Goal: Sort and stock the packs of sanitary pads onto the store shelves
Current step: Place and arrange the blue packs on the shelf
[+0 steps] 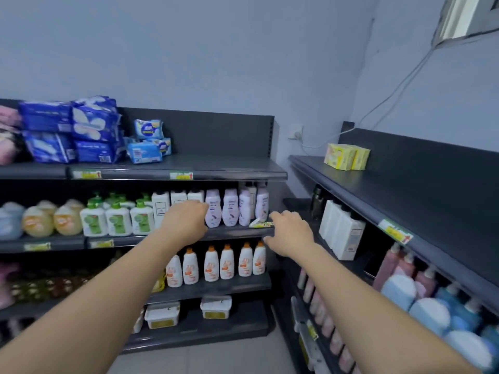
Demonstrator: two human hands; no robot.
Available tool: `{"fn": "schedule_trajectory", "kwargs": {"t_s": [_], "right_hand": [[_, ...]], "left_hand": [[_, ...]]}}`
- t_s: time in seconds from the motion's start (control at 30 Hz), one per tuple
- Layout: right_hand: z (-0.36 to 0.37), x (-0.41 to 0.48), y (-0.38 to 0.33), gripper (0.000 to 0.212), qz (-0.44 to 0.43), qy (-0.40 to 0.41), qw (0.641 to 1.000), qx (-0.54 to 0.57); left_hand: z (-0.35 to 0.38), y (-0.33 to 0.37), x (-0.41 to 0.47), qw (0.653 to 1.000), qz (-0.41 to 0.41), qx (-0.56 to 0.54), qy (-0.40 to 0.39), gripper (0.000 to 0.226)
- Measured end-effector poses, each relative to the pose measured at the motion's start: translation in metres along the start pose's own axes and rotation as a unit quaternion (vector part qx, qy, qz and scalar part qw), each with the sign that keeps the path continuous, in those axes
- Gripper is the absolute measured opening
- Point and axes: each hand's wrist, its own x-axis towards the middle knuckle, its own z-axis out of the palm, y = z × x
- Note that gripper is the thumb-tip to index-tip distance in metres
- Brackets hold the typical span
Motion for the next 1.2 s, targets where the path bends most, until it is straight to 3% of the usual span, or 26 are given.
{"fn": "schedule_trajectory", "kwargs": {"t_s": [0.47,0.6,1.0,1.2], "right_hand": [[0.041,0.188,-0.09,0.046,-0.108,-0.007,0.994,0.029],[0.046,0.254,-0.109,0.054,-0.146,-0.006,0.989,0.031],[0.064,0.419,-0.167,0.053,-0.224,-0.005,0.973,0.061],[0.091,0.481,-0.204,0.055,-0.239,-0.02,0.969,0.064]], "left_hand": [[0.037,-0.115,0.105,0.995,-0.101,0.004,0.002,0.047],[0.044,-0.146,0.151,0.99,-0.137,0.014,0.01,0.044],[0.064,-0.228,0.271,0.976,-0.216,-0.007,0.024,0.038],[0.092,-0.281,0.324,0.974,-0.224,-0.017,0.019,0.064]]}}
